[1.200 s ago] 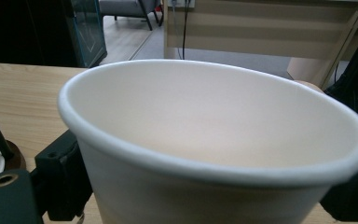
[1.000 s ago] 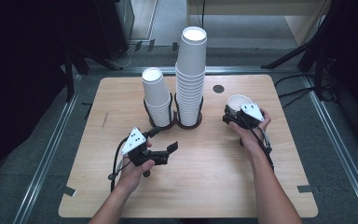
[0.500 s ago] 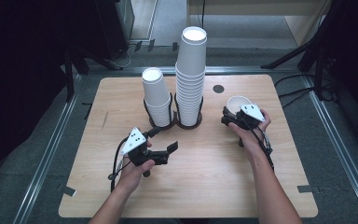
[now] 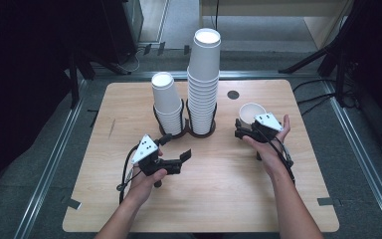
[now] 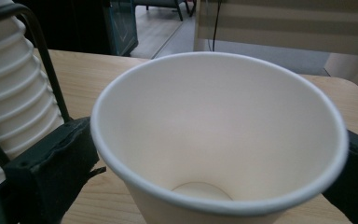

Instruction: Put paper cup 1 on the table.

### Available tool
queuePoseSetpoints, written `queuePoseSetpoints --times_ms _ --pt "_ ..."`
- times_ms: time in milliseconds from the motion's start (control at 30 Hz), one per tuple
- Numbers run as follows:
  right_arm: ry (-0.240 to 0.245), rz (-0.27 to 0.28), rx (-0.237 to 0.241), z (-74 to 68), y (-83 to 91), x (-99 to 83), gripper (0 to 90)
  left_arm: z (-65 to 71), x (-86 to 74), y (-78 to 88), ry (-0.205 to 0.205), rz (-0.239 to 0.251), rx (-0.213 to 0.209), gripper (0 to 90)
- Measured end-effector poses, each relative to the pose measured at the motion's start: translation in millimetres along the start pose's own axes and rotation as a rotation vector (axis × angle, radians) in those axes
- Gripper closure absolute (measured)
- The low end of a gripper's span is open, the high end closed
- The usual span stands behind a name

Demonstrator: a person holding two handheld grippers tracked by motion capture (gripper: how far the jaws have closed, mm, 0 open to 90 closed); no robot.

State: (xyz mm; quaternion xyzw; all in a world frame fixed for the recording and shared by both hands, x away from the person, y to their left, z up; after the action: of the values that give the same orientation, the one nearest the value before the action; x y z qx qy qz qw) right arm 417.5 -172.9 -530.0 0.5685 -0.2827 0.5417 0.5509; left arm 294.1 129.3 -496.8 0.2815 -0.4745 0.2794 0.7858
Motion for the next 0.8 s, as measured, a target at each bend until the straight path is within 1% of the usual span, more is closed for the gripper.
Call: queuePoseSetpoints --times_ms 100,133,233,267,300,333,367,400,500,600,667,733,800 --pt "0.000 0.009 0.005 0.4 3.9 2.2 0.0 0.3 -0.1 -1.8 -0.002 -0.004 0.005 5.3" --pt "0.011 0.013 -0.006 2.1 7.2 4.1 0.0 0.1 -0.2 -3.3 -0.005 -0.003 0.015 4.9" --pt "0.016 0.015 -0.017 4.1 10.1 5.7 0.0 -0.7 -0.3 -5.1 -0.001 -0.003 0.025 2.4" --pt "0.016 0.021 -0.016 6.2 13.8 7.6 0.0 -2.2 -0.3 -6.8 0.007 -0.004 0.040 1.6" --pt "0.016 0.021 -0.016 6.2 13.8 7.6 0.0 -2.2 -0.3 -6.8 0.007 -0.004 0.040 0.9" --pt "0.019 0.023 -0.016 8.5 17.2 9.4 0.0 -2.8 -0.3 -8.4 0.008 -0.015 0.055 0.0" --pt "0.019 0.023 -0.016 8.5 17.2 9.4 0.0 -2.8 -0.3 -8.4 0.008 -0.015 0.055 0.0" --pt "0.016 0.032 -0.017 10.1 20.5 12.0 0.0 -2.1 1.5 -8.5 0.022 -0.031 0.045 0.0" --pt "0.010 0.043 -0.016 11.3 24.3 15.7 0.0 -0.8 4.4 -8.2 0.032 -0.032 0.035 0.0" --pt "0.000 0.071 0.003 11.7 31.7 24.6 0.0 0.0 9.0 -10.4 0.030 -0.018 0.046 0.0" --pt "-0.003 0.074 0.010 11.4 33.3 26.9 0.0 -0.2 9.9 -11.4 0.032 -0.017 0.053 0.0" --pt "-0.003 0.088 0.017 10.3 37.4 34.8 0.0 -0.8 13.4 -14.7 0.040 -0.003 0.066 0.0" --pt "-0.008 0.103 0.028 9.3 40.8 41.4 0.0 -0.2 16.3 -16.8 0.037 0.004 0.072 0.0"
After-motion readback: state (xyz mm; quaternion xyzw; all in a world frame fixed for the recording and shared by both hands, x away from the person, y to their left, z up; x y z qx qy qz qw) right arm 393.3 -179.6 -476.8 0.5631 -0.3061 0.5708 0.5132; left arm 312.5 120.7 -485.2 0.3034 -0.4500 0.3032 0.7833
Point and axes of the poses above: each handheld gripper's, and its own axes: y roughly backward along the jaws, x roughly out of its top, z roughly to its right, the point moved 3 cm from there along -y, roughly forward along the jaws, and after that the axes turned 12 degrees about y, right-handed, at the moved point
